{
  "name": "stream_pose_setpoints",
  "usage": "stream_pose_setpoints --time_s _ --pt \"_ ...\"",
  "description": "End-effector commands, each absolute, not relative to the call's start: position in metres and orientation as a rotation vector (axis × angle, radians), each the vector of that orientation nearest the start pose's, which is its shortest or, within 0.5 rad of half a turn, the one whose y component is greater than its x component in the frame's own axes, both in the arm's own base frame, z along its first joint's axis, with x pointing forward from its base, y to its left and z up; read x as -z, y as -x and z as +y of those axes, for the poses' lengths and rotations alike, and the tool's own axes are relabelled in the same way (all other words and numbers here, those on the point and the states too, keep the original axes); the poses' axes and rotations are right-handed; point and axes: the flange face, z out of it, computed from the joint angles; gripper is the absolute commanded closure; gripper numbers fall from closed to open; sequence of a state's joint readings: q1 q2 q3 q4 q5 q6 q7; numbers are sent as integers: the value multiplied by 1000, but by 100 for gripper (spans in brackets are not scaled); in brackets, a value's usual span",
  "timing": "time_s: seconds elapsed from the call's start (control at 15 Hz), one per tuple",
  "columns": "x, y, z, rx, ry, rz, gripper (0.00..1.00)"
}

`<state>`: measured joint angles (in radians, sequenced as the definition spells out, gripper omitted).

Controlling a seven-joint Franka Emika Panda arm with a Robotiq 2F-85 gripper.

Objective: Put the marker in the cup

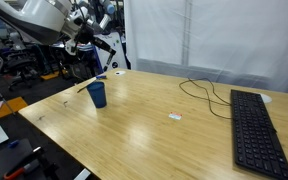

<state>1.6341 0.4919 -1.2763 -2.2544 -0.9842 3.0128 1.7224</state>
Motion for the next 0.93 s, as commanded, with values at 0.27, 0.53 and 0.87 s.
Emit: stream_pose_setpoints --time_s 0.27,0.53,0.87 --pt "-311 -460 267 1492 2968 406 95" --pt "-300 -442 269 1447 2992 415 95" --pt "-283 -422 277 1380 3003 431 95"
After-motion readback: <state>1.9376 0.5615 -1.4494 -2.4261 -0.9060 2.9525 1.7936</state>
